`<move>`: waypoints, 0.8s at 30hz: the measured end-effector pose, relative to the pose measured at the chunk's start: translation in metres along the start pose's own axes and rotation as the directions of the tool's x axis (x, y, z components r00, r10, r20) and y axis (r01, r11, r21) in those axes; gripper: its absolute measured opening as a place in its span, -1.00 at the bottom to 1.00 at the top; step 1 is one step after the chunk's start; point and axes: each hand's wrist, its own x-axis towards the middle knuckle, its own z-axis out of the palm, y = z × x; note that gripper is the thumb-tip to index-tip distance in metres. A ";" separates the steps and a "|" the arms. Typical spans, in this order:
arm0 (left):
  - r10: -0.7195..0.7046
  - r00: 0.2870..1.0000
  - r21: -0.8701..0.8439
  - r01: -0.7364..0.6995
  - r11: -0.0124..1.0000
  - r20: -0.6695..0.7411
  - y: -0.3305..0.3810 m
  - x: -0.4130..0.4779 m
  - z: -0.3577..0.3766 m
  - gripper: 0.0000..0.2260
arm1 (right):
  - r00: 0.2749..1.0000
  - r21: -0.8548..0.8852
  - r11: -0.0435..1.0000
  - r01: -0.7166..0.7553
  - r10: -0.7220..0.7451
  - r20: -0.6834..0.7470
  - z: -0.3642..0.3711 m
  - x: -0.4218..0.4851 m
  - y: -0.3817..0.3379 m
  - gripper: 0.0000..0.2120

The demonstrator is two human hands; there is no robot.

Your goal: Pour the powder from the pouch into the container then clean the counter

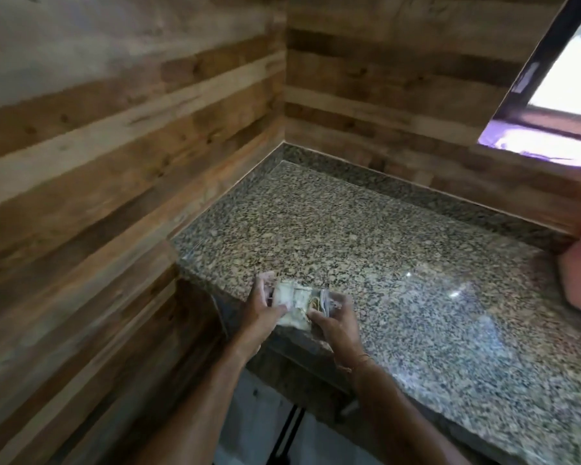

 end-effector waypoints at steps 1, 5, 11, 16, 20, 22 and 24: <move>0.010 1.000 0.074 -0.010 0.997 0.008 -0.004 0.013 0.001 -0.41 | 1.000 -0.074 0.997 0.016 -0.017 -0.023 -0.001 0.010 0.002 -0.39; 0.087 0.996 0.355 -0.082 0.931 0.003 -0.013 0.060 0.010 -0.48 | 0.986 -0.437 0.889 0.138 -0.164 -0.022 0.007 0.043 0.005 -0.26; 0.174 0.980 0.663 -0.191 0.723 0.092 -0.037 0.105 0.024 -0.83 | 0.986 -0.801 0.592 0.087 -0.164 -0.014 0.023 0.082 0.032 -0.73; 0.191 0.960 0.793 -0.275 0.544 0.203 -0.050 0.109 0.019 -0.67 | 0.982 -0.852 0.515 0.097 -0.190 -0.003 0.012 0.082 0.046 -0.67; 0.164 0.962 0.835 -0.270 0.480 0.217 -0.038 0.099 0.023 -0.48 | 0.967 -0.792 0.592 0.150 -0.255 -0.008 -0.020 0.059 0.050 -0.58; 0.182 0.957 0.841 -0.286 0.460 0.226 -0.024 0.087 0.034 -0.40 | 0.953 -0.757 0.634 0.158 -0.298 -0.051 -0.048 0.043 0.051 -0.56; 0.257 0.936 0.819 -0.339 0.462 0.243 -0.008 0.071 0.052 -0.39 | 0.940 -0.727 0.674 0.132 -0.318 -0.125 -0.077 0.025 0.046 -0.56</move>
